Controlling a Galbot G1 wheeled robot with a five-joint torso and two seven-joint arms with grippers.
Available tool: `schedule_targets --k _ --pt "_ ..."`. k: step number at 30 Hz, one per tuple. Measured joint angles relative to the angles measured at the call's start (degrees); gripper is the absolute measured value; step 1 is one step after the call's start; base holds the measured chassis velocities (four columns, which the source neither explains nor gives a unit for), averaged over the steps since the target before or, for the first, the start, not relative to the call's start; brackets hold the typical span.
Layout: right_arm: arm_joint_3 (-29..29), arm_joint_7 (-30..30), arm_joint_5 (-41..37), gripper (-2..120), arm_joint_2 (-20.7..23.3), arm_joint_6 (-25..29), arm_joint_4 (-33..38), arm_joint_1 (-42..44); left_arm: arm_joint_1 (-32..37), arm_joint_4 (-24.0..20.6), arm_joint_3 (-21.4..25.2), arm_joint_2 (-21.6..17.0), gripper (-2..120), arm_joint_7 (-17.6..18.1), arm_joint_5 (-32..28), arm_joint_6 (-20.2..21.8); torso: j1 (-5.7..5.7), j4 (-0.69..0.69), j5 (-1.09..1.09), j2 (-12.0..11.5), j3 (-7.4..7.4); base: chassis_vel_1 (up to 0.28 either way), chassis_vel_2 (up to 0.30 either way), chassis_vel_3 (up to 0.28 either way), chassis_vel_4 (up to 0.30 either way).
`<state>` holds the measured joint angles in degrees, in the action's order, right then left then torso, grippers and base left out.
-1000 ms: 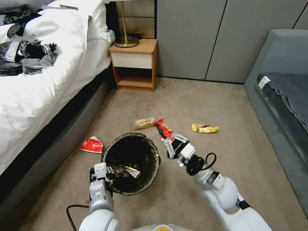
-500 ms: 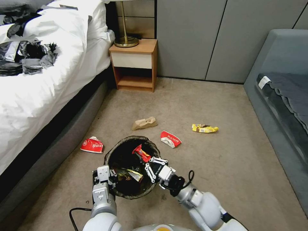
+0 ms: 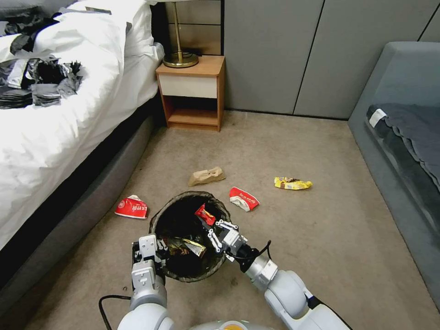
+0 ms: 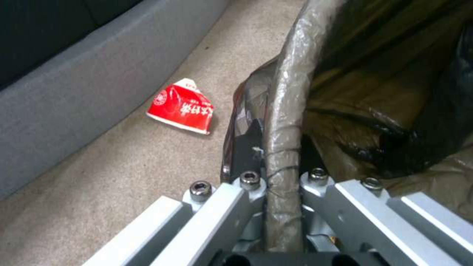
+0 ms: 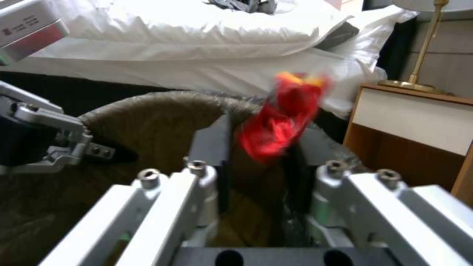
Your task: Pick up the trash bin, then pick up the garbage from the floor and place it into the trash bin.
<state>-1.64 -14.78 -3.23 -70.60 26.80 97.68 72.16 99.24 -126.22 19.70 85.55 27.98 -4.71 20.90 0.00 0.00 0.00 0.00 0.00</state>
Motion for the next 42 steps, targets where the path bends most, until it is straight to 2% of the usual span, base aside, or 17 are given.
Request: schedule_targets --k 2,3,6,8,10,15,16,18,23,27,29,31,32,34,35,37,42 --pt "0.0 0.1 0.0 36 0.1 -0.2 0.0 0.2 -0.2 0.0 -0.2 0.0 0 0.0 -0.1 0.0 0.00 0.00 0.00 0.0 0.00 0.000 0.000 0.000 0.000" --pt "0.0 0.1 0.0 36 0.1 -0.2 0.0 0.2 -0.2 0.0 -0.2 0.0 0 0.0 -0.1 0.0 0.00 0.00 0.00 0.0 0.00 0.000 0.000 0.000 0.000" --pt "-0.2 0.0 0.5 52 0.2 -0.2 0.2 1.0 -0.2 -0.2 -0.3 0.1 0 -0.1 0.0 0.0 0.01 0.00 0.00 0.0 0.00 0.000 0.000 0.000 0.000" --pt "-0.2 0.0 0.5 56 0.2 -0.2 0.2 1.1 -0.2 -0.2 -0.3 0.1 0 -0.1 0.0 0.1 0.00 0.00 0.00 0.0 0.00 0.000 0.000 0.000 0.000" --pt "-0.1 -0.1 0.7 68 0.6 0.0 0.5 1.6 -0.1 -0.3 -0.4 0.1 0 -0.1 0.0 0.1 0.00 0.00 0.00 0.0 0.00 0.000 0.000 0.000 0.000" --pt "0.1 -0.3 0.9 79 0.7 0.1 0.7 2.0 -0.1 -0.4 -0.7 0.2 0 -0.1 0.2 0.1 0.00 0.00 0.00 0.0 0.00 0.000 0.000 0.000 0.000" --pt "0.2 -0.4 1.0 87 0.8 0.3 0.9 2.3 0.0 -0.4 -0.8 0.2 0 -0.1 0.3 0.1 0.00 0.00 0.01 0.0 0.00 0.000 0.000 0.000 0.000" --pt "0.4 -0.5 1.2 95 0.8 0.6 1.5 2.7 0.0 -0.4 -0.8 0.2 0 -0.1 0.4 0.1 0.00 0.00 0.00 0.0 0.00 0.000 0.000 0.000 0.000" --pt "1.4 -0.3 2.9 100 0.7 2.3 3.8 3.6 0.0 -0.4 -0.5 0.2 0 -0.2 0.4 0.1 0.00 0.00 0.00 0.0 0.00 0.000 0.000 0.000 0.000" --pt "4.0 3.2 7.0 100 -0.6 4.7 9.7 6.0 -0.1 0.3 0.0 0.0 0 -0.2 0.4 0.1 0.00 0.00 0.01 0.0 0.00 0.000 0.000 0.000 0.000" --pt "6.2 7.7 7.8 100 -1.8 4.2 15.0 8.4 -0.5 0.8 0.3 -0.1 0 -0.2 0.4 0.1 0.00 0.01 0.00 0.0 0.00 0.000 0.000 0.000 0.000" --pt "6.9 9.0 7.8 100 -2.1 3.7 16.4 9.1 -0.7 1.0 0.4 -0.1 0 -0.2 0.3 0.1 0.00 0.00 0.00 0.0 0.00 0.000 0.000 0.000 0.000" --pt "8.7 12.6 7.7 100 -2.8 2.3 20.2 11.7 -1.2 1.4 0.8 -0.2 0 -0.2 0.0 0.1 0.00 0.01 0.00 0.0 0.00 0.000 0.000 0.000 0.000" --pt "11.5 16.2 6.9 100 -3.9 1.5 23.0 15.7 -1.7 1.6 1.4 -0.2 0 -0.2 -0.6 0.1 0.00 -0.01 0.00 0.0 0.00 0.000 0.000 0.000 0.000" --pt "11.5 16.2 6.9 100 -3.9 1.5 23.0 15.7 -1.7 1.6 1.4 -0.2 0 -0.2 -0.6 0.1 0.00 -0.01 0.00 0.0 0.00 0.000 0.000 0.000 0.000" --pt "15.6 18.4 4.9 100 -5.0 2.5 23.0 20.1 -2.2 1.6 1.9 -0.5 0 -0.2 -1.1 0.2 0.00 -0.01 0.00 0.0 0.00 0.000 0.000 0.000 0.000" --pt "18.5 21.3 2.9 100 -5.9 5.5 20.1 23.8 -3.0 1.7 2.2 -0.5 0 -0.1 -1.8 0.3 0.00 0.00 0.01 0.0 0.00 0.000 0.000 0.000 0.000"
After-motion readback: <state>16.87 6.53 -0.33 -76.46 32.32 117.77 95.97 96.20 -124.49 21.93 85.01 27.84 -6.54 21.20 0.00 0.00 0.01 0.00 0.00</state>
